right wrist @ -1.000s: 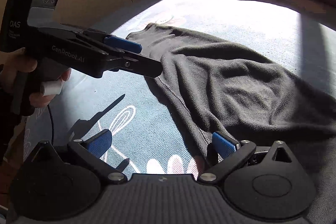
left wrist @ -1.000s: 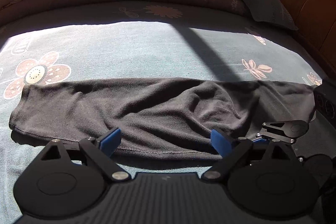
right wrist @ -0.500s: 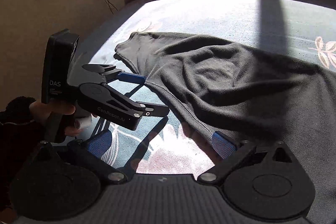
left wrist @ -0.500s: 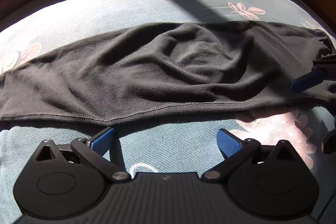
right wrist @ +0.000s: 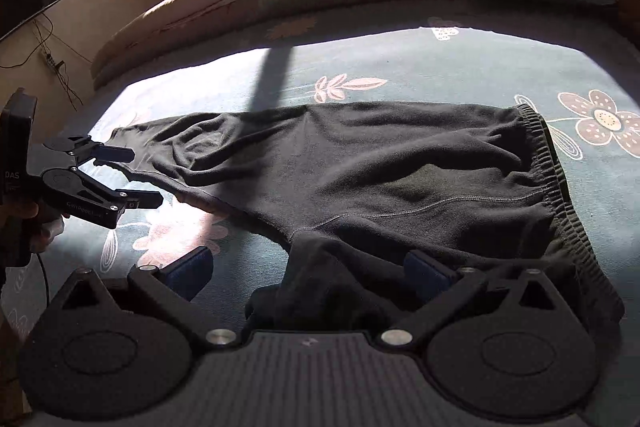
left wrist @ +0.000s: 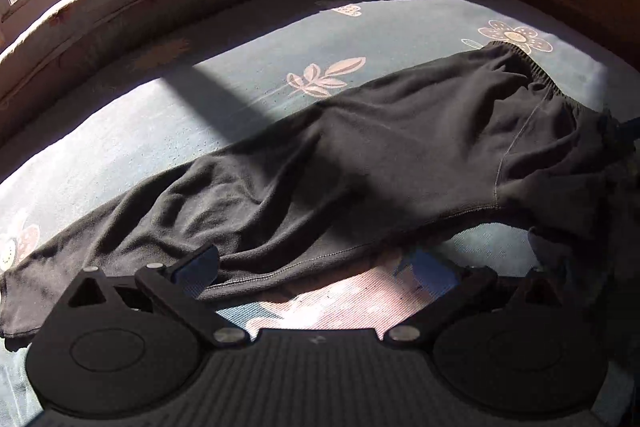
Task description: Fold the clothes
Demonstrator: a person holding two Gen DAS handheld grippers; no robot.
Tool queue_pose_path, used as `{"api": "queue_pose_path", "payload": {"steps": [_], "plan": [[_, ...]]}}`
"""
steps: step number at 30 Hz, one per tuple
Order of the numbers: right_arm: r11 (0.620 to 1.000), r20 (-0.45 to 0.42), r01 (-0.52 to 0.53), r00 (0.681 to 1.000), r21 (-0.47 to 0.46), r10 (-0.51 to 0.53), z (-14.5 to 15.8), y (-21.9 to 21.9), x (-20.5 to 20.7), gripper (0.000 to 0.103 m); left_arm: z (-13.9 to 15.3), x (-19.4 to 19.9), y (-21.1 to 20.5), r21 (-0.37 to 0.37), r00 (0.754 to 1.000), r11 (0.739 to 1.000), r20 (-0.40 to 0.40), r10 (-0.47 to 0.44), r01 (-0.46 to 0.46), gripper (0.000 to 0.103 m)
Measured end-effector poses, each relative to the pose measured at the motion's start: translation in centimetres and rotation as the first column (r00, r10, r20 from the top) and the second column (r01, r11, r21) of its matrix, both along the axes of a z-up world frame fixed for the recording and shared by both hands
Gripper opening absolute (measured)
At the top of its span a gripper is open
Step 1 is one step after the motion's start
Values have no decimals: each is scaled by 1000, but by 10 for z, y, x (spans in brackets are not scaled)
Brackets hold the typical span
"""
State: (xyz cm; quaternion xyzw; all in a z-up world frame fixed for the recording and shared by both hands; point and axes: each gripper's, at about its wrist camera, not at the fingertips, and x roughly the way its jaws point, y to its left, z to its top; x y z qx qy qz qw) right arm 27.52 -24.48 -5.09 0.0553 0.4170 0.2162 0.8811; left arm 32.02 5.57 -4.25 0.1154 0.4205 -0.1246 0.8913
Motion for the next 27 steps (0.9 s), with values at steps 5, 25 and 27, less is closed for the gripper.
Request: {"api": "queue_pose_path", "payload": {"steps": [5, 25, 27], "plan": [[994, -21, 113, 993, -2, -113, -16, -45, -33, 103, -26, 45, -49, -88, 998, 996, -54, 11, -16, 102], [999, 214, -9, 977, -41, 18, 12, -83, 107, 103, -34, -26, -16, -318, 954, 902, -34, 298, -293, 102], [1000, 156, 18, 988, -23, -14, 3, -95, 150, 103, -34, -30, -9, -333, 946, 889, -28, 323, -314, 102]]}}
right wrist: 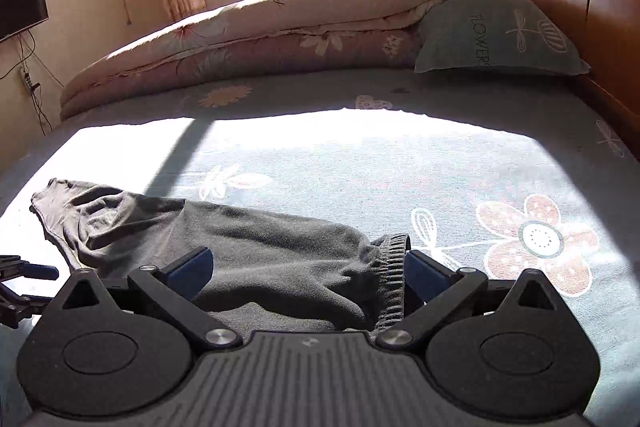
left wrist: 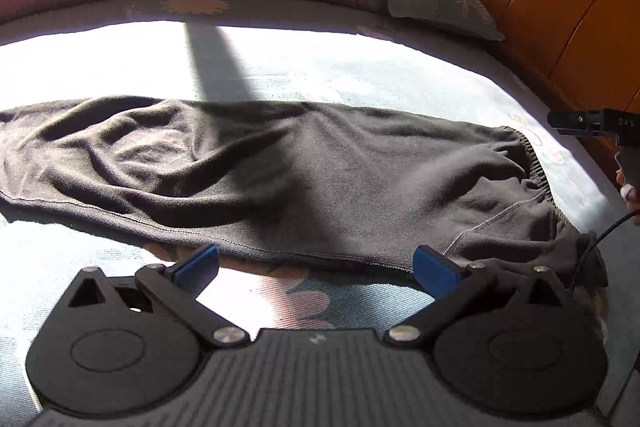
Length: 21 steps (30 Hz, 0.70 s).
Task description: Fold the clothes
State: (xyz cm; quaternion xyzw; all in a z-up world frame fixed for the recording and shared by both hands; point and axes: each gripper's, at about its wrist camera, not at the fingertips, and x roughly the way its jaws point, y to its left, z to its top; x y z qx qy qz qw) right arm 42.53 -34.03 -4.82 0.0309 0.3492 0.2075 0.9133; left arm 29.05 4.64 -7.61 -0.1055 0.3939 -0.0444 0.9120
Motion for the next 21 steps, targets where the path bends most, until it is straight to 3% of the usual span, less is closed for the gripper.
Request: {"api": "queue_pose_path", "payload": {"steps": [4, 7, 9, 13, 15, 19, 21], "plan": [[977, -262, 61, 965, 204, -5, -40, -49, 77, 103, -1, -4, 12, -31, 999, 998, 12, 46, -46, 102], [899, -402, 107, 912, 424, 81, -74, -76, 101, 103, -1, -3, 18, -41, 997, 997, 27, 66, -65, 102], [845, -455, 111, 875, 523, 166, -93, -78, 110, 103, -1, 0, 19, -46, 997, 996, 33, 74, -72, 102], [784, -425, 112, 882, 611, 205, -109, -66, 125, 103, -3, 5, 14, -43, 997, 997, 32, 70, -69, 102], [759, -384, 119, 905, 640, 182, -108, -61, 129, 103, -4, 7, 10, -31, 998, 998, 27, 63, -62, 102], [713, -248, 53, 953, 699, 171, -94, -61, 121, 85, -4, 5, 6, -38, 999, 998, 26, 43, -42, 102], [759, -261, 55, 953, 649, 154, -91, -59, 119, 79, -4, 5, 4, -33, 999, 999, 24, 44, -43, 102]]}}
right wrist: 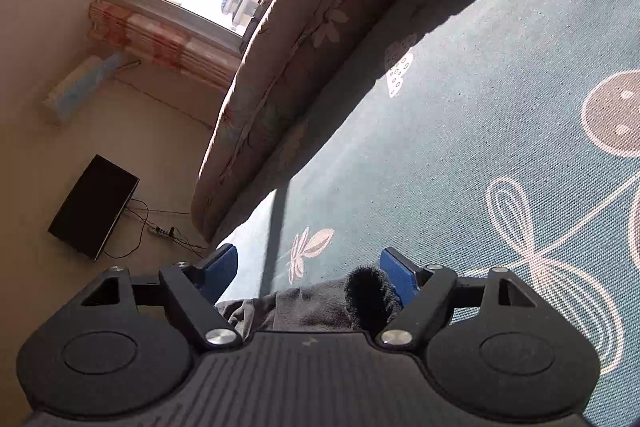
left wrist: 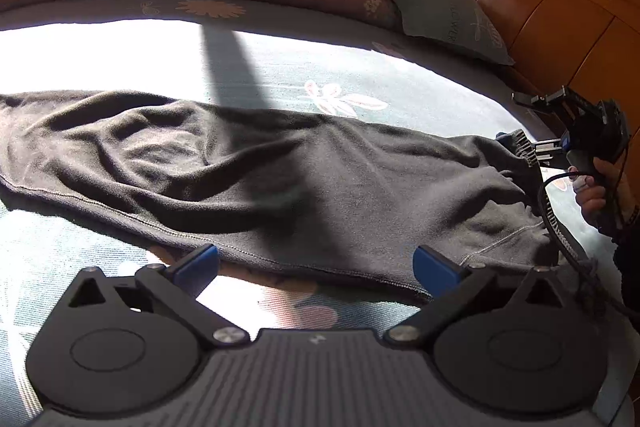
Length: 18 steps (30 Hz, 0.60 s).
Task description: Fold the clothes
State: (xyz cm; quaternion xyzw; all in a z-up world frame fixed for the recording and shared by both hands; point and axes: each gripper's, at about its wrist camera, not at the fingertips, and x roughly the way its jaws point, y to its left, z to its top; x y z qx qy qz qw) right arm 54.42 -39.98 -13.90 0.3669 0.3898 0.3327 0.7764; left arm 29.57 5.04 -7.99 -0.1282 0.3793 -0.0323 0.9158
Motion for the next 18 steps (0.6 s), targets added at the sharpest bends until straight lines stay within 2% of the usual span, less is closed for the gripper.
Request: {"api": "queue_pose_path", "payload": {"steps": [4, 7, 9, 10, 11, 12, 13, 14, 18], "plan": [[987, -54, -5, 999, -159, -3, -4, 1, -1, 72, 0, -1, -2, -7, 1000, 1000, 4, -5, 5, 102], [983, -99, 11, 995, -185, -29, -13, -7, -5, 63, 1, -1, -2, -6, 1000, 1000, 5, -11, 11, 102], [989, -120, 42, 991, -144, -59, -19, -17, -9, 59, 1, 0, -3, -6, 1000, 1000, 6, -12, 12, 102], [988, -125, 56, 989, -143, -74, -21, -20, -11, 50, 1, 0, -3, -8, 1000, 1000, 7, -11, 11, 102], [985, -122, 73, 988, -155, -93, -23, -22, -13, 37, 1, 0, -3, -10, 1000, 1000, 7, -12, 12, 102], [981, -116, 93, 987, -170, -114, -23, -23, -15, 30, 2, 1, -4, -10, 1000, 1000, 7, -14, 14, 102], [972, -88, 125, 986, -197, -144, -21, -24, -18, 18, 2, 1, -5, -8, 1000, 1000, 8, -16, 16, 102], [966, -57, 146, 985, -214, -162, -16, -23, -20, 12, 3, 1, -6, -5, 1000, 1000, 8, -18, 18, 102], [943, 68, 219, 976, -252, -209, 9, -25, -26, 11, 6, 1, -10, 5, 999, 999, 17, -33, 32, 102]]}}
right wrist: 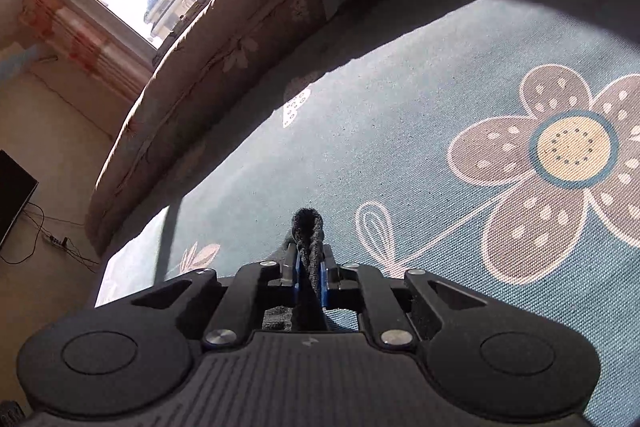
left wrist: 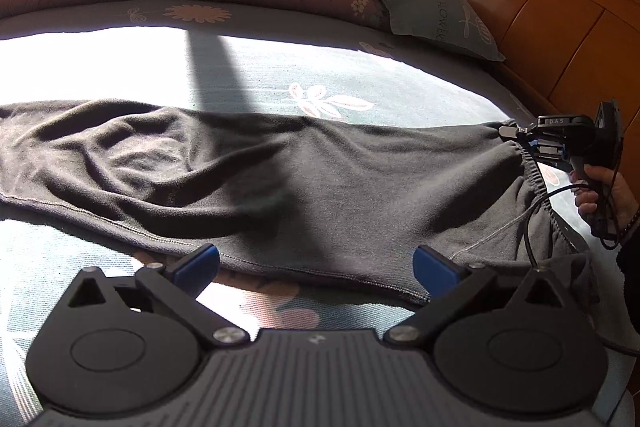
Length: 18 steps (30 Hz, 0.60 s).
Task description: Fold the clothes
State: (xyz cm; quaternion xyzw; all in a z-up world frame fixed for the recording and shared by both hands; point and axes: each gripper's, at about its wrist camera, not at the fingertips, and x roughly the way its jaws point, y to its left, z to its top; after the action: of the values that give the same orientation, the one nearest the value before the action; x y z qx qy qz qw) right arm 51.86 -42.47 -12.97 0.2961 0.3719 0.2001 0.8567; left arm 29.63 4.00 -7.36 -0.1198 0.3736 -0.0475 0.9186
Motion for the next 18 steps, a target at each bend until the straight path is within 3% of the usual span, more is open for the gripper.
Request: {"api": "queue_pose_path", "payload": {"steps": [3, 6, 9, 11, 13, 15, 18], "plan": [[996, -9, 10, 1000, -88, -10, 1, 3, 6, 11, 2, 0, -2, -7, 1000, 1000, 8, -8, 8, 102], [976, -40, 47, 998, -214, -56, -3, 10, 12, 30, 5, -1, -4, -1, 1000, 1000, 14, -15, 15, 102], [962, 37, 70, 997, -265, -62, 15, 14, -1, 30, 8, -4, -6, 27, 999, 999, 25, -25, 25, 102], [957, 88, 6, 996, -291, 21, 32, 27, -12, 32, 8, -5, -8, 52, 999, 998, 28, -28, 27, 102], [939, 80, -128, 984, -320, 162, 42, 51, -19, 34, 8, -5, -9, 60, 999, 998, 27, -30, 28, 102], [903, 10, -256, 961, -345, 277, 40, 78, -16, 35, 7, -5, -11, 56, 999, 998, 26, -32, 31, 102], [850, -55, -326, 941, -414, 334, 21, 112, -6, 35, 6, -5, -12, 57, 999, 998, 22, -37, 36, 102]]}}
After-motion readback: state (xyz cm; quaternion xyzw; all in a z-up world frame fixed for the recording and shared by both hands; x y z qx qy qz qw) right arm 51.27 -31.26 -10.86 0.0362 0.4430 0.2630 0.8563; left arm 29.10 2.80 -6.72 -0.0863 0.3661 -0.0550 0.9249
